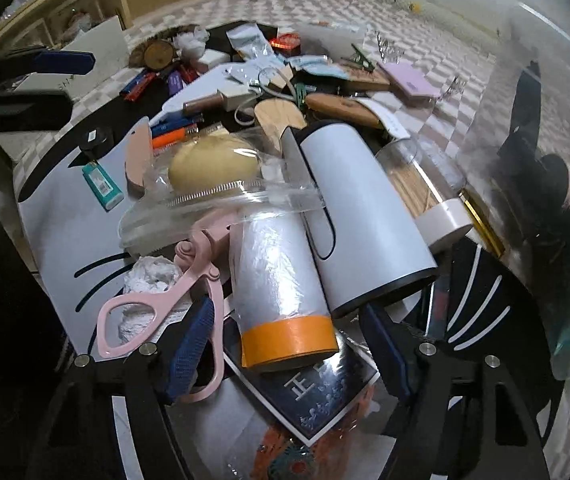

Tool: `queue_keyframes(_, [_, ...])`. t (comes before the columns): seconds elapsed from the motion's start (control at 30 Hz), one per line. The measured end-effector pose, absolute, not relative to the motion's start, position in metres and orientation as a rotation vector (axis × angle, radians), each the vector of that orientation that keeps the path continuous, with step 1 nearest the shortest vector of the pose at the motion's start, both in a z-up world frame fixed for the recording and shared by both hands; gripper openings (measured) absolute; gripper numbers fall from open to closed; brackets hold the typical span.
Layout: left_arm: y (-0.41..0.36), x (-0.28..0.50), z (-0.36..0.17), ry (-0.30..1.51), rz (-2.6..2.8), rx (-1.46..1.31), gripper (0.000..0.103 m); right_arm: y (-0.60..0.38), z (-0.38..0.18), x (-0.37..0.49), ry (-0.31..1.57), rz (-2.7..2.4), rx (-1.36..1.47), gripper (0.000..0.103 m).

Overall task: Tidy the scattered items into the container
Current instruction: 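Lower the right tool onto the orange-rimmed tape roll while the left tool approaches the bagged sponge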

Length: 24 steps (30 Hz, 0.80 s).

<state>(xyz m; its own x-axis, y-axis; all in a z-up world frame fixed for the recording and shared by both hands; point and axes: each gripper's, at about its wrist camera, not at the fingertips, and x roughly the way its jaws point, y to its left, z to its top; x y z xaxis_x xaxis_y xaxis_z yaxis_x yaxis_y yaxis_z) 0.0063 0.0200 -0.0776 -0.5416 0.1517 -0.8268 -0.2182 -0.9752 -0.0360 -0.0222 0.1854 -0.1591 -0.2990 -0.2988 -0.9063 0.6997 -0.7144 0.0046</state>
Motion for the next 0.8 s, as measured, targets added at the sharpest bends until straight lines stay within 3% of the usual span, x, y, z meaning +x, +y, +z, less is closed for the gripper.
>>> queue_keyframes(0.07, [0.023, 0.007, -0.079, 0.114, 2.573, -1.380, 0.103, 0.185, -0.160, -0.024, 0.538, -2.053, 1.316, 0.054])
queue_keyframes(0.1, [0.024, 0.007, -0.080, 0.117, 2.567, -1.381, 0.103, 0.186, -0.161, -0.025, 0.541, -2.049, 1.322, 0.052])
queue_keyframes(0.43, [0.048, 0.010, -0.092, 0.188, 2.496, -1.381, 0.103, 0.190, -0.161, -0.028, 0.452, -2.034, 1.352, 0.049])
queue_keyframes(0.8, [0.085, 0.015, -0.113, 0.419, 2.446, -1.319, 0.103, 0.216, -0.145, -0.024, 0.180, -2.002, 1.397, 0.043])
